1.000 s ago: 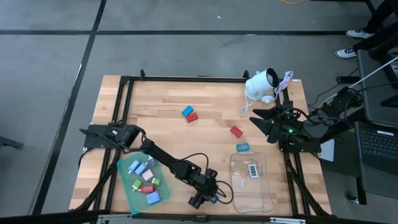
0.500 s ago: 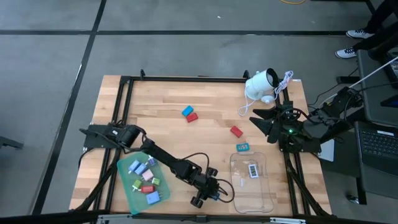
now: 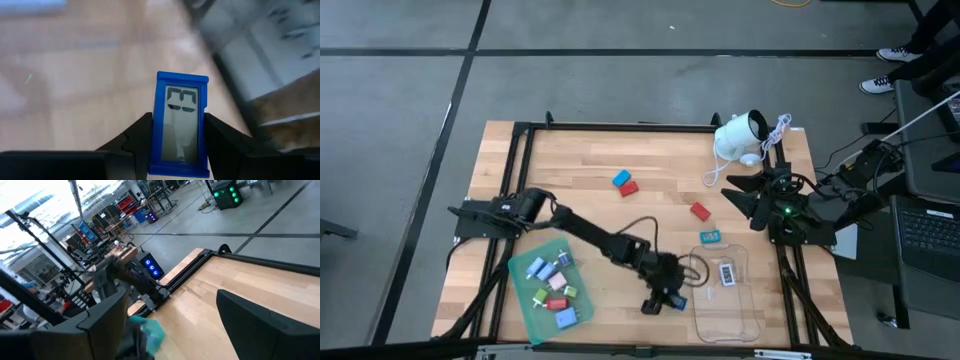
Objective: Pick & Place Office items
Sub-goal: Put the blue digital clock into the transparent bin
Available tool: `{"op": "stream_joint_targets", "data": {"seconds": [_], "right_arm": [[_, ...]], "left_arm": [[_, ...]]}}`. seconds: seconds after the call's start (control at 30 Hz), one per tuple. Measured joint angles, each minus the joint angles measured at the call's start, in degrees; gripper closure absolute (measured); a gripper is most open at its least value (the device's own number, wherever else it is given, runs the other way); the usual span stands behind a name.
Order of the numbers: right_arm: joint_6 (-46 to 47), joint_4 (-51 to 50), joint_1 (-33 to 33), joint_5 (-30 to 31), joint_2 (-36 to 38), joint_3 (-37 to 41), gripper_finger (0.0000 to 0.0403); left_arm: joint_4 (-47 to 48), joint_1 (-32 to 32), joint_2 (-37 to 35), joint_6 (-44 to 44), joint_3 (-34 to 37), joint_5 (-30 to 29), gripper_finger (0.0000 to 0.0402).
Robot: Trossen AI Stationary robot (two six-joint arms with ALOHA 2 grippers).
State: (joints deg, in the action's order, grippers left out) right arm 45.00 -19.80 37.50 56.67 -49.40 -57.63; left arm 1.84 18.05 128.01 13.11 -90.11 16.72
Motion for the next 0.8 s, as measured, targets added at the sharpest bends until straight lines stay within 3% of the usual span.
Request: {"op": "stream_joint_targets", "data": {"seconds": [0.33,0.5,0.67,0.8], "right_arm": [[-2.1,0.2,0.0,-0.8,0.0,0.0,0.0096],[-2.4,0.2,0.0,-0.8,0.0,0.0,0.0096],[-2.4,0.2,0.0,-0.8,0.0,0.0,0.0096],[-2.4,0.2,0.0,-2.1,0.0,0.0,0.0096]], "left_arm": [[-1.8,-1.1,-5.4,0.7,-0.1,15.1,0.0259],[-6.2,-1.9,-7.3,1.2,-0.2,13.8,0.0259],[-11.7,-4.6,-7.3,2.9,-0.3,5.2,0.0259],[-14.0,-7.4,-7.3,3.3,-0.3,1.9,0.0259]]}}
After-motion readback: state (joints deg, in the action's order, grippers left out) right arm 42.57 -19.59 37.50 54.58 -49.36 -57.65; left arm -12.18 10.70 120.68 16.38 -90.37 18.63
